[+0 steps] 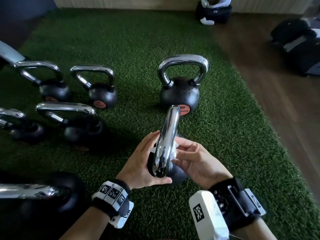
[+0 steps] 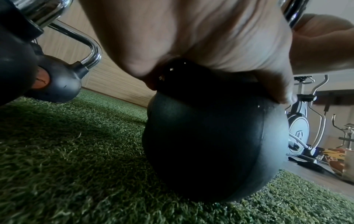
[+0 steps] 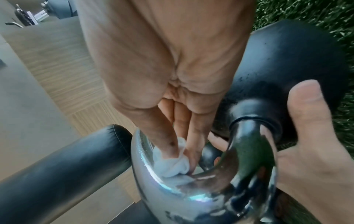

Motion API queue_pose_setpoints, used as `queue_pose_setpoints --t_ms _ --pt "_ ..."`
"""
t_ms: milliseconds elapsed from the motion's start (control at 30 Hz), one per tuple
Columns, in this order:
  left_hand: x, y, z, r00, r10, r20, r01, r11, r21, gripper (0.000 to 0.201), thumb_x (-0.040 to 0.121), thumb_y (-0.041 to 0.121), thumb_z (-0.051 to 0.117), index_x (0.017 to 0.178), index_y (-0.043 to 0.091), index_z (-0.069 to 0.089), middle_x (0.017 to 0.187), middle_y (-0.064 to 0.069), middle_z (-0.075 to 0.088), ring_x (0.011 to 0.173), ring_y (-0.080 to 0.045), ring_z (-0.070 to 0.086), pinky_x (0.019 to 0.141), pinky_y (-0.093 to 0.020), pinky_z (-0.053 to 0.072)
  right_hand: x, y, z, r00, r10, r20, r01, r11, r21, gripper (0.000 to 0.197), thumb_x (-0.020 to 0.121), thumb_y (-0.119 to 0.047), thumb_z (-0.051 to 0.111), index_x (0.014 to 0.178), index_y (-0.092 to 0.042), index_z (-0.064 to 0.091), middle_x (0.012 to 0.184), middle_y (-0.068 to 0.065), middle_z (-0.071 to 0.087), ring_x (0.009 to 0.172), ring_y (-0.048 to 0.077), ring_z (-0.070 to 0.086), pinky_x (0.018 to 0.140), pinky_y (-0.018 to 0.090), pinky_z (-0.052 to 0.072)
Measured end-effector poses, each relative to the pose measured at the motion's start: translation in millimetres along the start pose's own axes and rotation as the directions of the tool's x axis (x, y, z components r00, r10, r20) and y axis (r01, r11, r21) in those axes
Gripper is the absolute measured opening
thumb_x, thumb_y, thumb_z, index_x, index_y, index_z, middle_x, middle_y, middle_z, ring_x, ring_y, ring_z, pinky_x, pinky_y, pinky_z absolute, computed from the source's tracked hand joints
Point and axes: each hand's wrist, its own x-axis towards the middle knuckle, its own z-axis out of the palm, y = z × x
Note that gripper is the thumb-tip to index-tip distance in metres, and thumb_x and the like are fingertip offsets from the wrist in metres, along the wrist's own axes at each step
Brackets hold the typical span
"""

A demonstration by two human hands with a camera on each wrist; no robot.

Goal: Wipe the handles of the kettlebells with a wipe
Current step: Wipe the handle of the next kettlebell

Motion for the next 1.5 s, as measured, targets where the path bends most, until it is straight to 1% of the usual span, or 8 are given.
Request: queue_pose_setpoints --t_ms 167,367,533,900,1233,1333,1400,1500 --pt "-2 -3 2 0.999 0.006 -0.045 -0.007 1.0 -0.023 0.136 0.054 0.059 0.099 0.159 0.008 0.029 0.163 0.001 0.033 0.154 -0.017 0.031 0.125 -0.046 0.032 27 -9 1 0.979 -0.13 -0.16 0.154 0.977 0.146 0.047 0.079 0.015 0.062 0.125 0.009 0.062 0.117 0.024 0.069 0.098 0.025 0.072 0.084 0.032 0.063" --pt "-2 -2 2 0.999 0.004 -0.051 -0.005 1.0 -0.024 0.138 0.053 0.059 0.098 0.16 0.012 0.026 0.164 0.003 0.031 0.154 -0.016 0.03 0.125 -0.046 0.032 24 0 13 0.898 -0.343 -0.275 0.311 0.938 -0.156 0.039 0.065 0.006 0.087 0.097 -0.001 0.066 0.095 0.02 0.072 0.084 0.025 0.072 0.08 0.036 0.063" --pt "-2 -5 3 0.998 0.026 -0.056 -0.024 0.999 0.025 0.136 0.054 0.063 0.096 0.16 0.011 0.027 0.166 0.004 0.028 0.156 -0.013 0.024 0.128 -0.041 0.026 39 -10 17 0.647 -0.647 -0.403 0.355 0.724 -0.591 0.025 0.075 0.015 0.078 0.084 -0.007 0.069 0.074 0.001 0.071 0.065 0.011 0.063 0.062 0.023 0.054" --pt "-2 -13 6 0.999 0.039 -0.026 -0.037 0.996 0.076 0.144 0.055 0.071 0.092 0.163 0.013 0.018 0.17 0.008 0.019 0.159 -0.013 0.015 0.13 -0.041 0.022 59 -20 18 0.474 -0.736 -0.484 -0.039 0.532 -0.846 0.017 0.077 -0.018 0.081 0.068 -0.023 0.067 0.068 -0.011 0.069 0.061 -0.001 0.06 0.063 0.014 0.049" --pt "-3 -8 -8 0.998 -0.028 0.058 0.026 0.999 0.023 0.128 0.066 0.055 0.091 0.164 0.015 0.018 0.172 0.011 0.015 0.16 -0.009 0.005 0.13 -0.043 0.019 68 -1 6 0.598 -0.649 -0.471 -0.216 0.435 -0.874 0.02 0.082 -0.016 0.074 0.067 -0.017 0.061 0.066 -0.009 0.061 0.059 0.003 0.049 0.051 0.005 0.037" --pt "-5 -6 -36 0.971 -0.075 0.229 0.095 0.993 -0.075 0.114 0.078 0.016 0.084 0.162 0.046 0.014 0.172 0.016 0.016 0.158 0.0 0.013 0.131 -0.042 0.017 62 -4 1 0.669 -0.576 -0.469 -0.223 0.447 -0.866 0.021 0.078 -0.03 0.074 0.07 -0.014 0.064 0.066 -0.005 0.065 0.063 0.013 0.059 0.055 0.007 0.04" --pt "-3 13 -59 0.949 -0.176 0.262 0.245 0.934 -0.26 0.102 0.082 0.008 0.072 0.148 0.069 0.025 0.164 0.025 0.032 0.148 0.01 0.03 0.129 -0.04 0.022 58 -5 -10 0.691 -0.533 -0.488 -0.192 0.516 -0.835 0.026 0.062 -0.042 0.07 0.073 -0.018 0.066 0.071 -0.001 0.07 0.072 0.022 0.07 0.07 0.031 0.061" --pt "3 49 -79 0.973 -0.224 0.047 0.221 0.867 -0.448 0.067 0.089 0.044 0.065 0.152 0.043 0.044 0.151 0.026 0.051 0.144 0.007 0.04 0.128 -0.042 0.025 50 -16 -23 0.689 -0.543 -0.479 -0.159 0.532 -0.832 0.029 0.063 -0.039 0.076 0.089 -0.032 0.064 0.09 0.0 0.071 0.085 0.025 0.073 0.079 0.049 0.063"
